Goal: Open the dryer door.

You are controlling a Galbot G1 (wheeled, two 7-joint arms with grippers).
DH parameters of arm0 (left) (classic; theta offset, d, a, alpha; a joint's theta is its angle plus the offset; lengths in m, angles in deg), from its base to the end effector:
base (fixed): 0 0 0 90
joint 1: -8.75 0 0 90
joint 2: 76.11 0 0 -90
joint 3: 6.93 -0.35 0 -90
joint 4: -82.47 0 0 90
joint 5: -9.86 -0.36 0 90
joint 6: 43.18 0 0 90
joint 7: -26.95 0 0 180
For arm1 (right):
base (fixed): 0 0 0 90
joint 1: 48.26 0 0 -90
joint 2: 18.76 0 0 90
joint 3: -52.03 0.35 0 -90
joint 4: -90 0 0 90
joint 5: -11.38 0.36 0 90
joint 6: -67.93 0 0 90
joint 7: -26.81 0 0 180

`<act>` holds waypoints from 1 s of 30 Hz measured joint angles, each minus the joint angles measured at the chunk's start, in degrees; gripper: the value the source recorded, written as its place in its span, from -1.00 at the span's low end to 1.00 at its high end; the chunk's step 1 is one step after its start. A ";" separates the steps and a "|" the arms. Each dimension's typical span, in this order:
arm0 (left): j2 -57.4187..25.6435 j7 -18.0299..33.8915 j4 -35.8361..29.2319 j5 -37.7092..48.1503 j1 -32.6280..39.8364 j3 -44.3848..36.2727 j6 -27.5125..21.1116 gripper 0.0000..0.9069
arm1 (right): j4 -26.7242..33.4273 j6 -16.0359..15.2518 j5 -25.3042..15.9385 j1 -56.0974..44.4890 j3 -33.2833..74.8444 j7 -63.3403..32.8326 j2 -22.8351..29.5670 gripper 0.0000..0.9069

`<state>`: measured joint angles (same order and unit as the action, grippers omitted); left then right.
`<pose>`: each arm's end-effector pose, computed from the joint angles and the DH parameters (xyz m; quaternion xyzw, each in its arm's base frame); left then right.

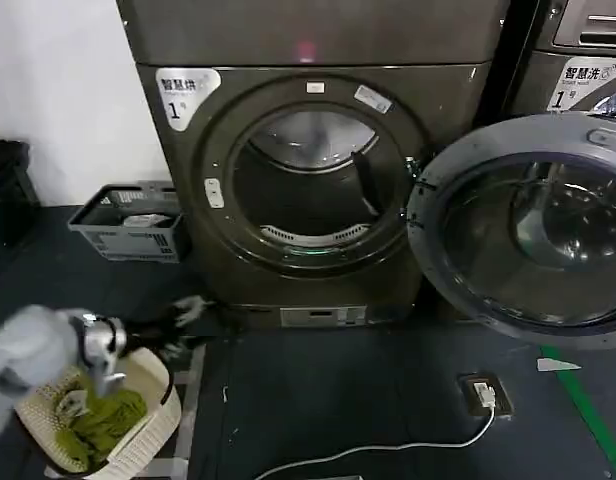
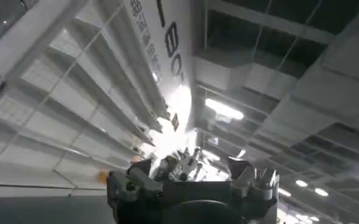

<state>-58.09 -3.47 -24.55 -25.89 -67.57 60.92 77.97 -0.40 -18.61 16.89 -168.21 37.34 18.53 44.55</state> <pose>0.3569 0.1925 -0.1180 0.4642 0.4129 0.7773 0.0996 0.0022 -0.4672 -0.1791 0.5752 0.7570 -0.3098 0.0117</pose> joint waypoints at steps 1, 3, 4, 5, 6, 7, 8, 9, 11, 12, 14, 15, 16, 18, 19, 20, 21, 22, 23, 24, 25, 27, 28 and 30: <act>-0.64 -0.03 0.39 -2.47 0.49 0.19 1.76 1.00 | 0.10 0.14 0.00 0.13 -0.17 0.00 0.00 1.00; -1.92 0.03 1.47 -7.87 1.15 0.39 5.75 1.00 | 0.19 0.46 0.00 0.28 -0.49 0.04 0.00 1.00; -2.46 0.30 2.02 -10.40 1.40 0.42 8.17 1.00 | 0.22 0.56 -0.01 0.36 -0.65 0.06 0.00 1.00; -2.82 0.74 2.51 -12.70 1.61 0.46 10.07 1.00 | 0.26 0.67 -0.02 0.41 -0.77 0.09 0.00 1.00; -3.03 1.62 3.04 -15.21 1.78 0.51 11.97 1.00 | 0.32 0.87 -0.02 0.48 -0.93 0.14 0.01 1.00; -3.20 3.01 3.71 -18.38 1.98 0.52 14.03 1.00 | 0.38 1.07 -0.02 0.52 -1.08 0.19 0.05 1.00; -3.37 4.42 4.25 -21.31 2.11 0.52 15.11 1.00 | 0.42 1.28 -0.02 0.54 -1.15 0.23 0.08 1.00; -3.52 5.48 4.72 -24.04 2.28 0.52 15.80 1.00 | 0.43 1.55 -0.02 0.55 -1.20 0.25 0.13 1.00; -3.72 6.94 5.65 -29.69 2.85 0.46 16.26 1.00 | 0.44 1.96 0.09 0.55 -1.37 0.28 0.31 1.00; -3.84 7.15 6.22 -32.45 3.16 0.39 16.22 1.00 | 0.43 2.01 0.14 0.55 -1.38 0.28 0.40 1.00; -4.10 7.40 6.83 -36.00 3.74 0.34 16.27 1.00 | 0.34 2.23 0.22 0.50 -1.42 0.29 0.67 1.00; -4.25 7.41 7.18 -37.32 4.03 0.34 16.23 1.00 | 0.31 2.29 0.25 0.50 -1.42 0.29 0.77 1.00; -4.42 7.41 7.41 -38.22 4.18 0.34 16.22 1.00 | 0.29 2.32 0.33 0.51 -1.42 0.29 0.88 1.00; -4.49 7.43 7.57 -39.38 4.39 0.35 16.24 1.00 | 0.29 2.32 0.85 0.59 -1.42 0.28 1.12 1.00; -4.41 7.46 7.60 -40.07 4.61 0.36 16.23 1.00 | 0.26 2.32 1.30 0.59 -1.44 0.27 1.26 1.00; -4.24 7.72 7.61 -41.38 4.91 0.37 16.22 1.00 | 0.17 2.40 1.61 0.54 -1.54 0.27 1.45 1.00; -4.01 8.29 7.64 -42.67 5.24 0.37 16.21 1.00 | 0.10 2.56 1.72 0.51 -1.68 0.27 1.61 1.00; -3.78 8.93 7.69 -43.94 5.59 0.35 16.21 1.00 | 0.05 2.82 1.73 0.47 -1.75 0.30 1.76 1.00; -3.54 9.49 7.79 -45.34 6.07 0.19 16.20 1.00 | -0.02 3.06 1.73 0.43 -1.81 0.34 1.92 1.00; -3.20 10.02 8.05 -46.72 6.68 -0.12 16.18 1.00 | -0.08 3.15 1.74 0.43 -1.86 0.36 2.02 1.00; -2.79 10.48 8.27 -48.15 7.35 -0.48 16.17 1.00 | -0.10 3.23 1.74 0.43 -1.86 0.37 2.08 1.00; -1.97 10.88 8.90 -49.60 8.80 -1.20 16.16 1.00 | -0.10 3.67 1.77 0.41 -1.94 0.42 2.14 1.00; -1.58 10.98 9.19 -50.15 9.63 -1.55 16.15 1.00 | -0.09 3.86 1.80 0.38 -1.95 0.43 2.14 1.00; -0.97 11.20 9.87 -51.53 11.37 -2.27 16.14 1.00 | -0.03 4.20 1.89 0.29 -1.95 0.47 2.15 1.00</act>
<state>-59.05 7.73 -14.69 -77.42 -56.19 58.65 94.11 -0.43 -14.41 18.78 -167.92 35.39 19.00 46.69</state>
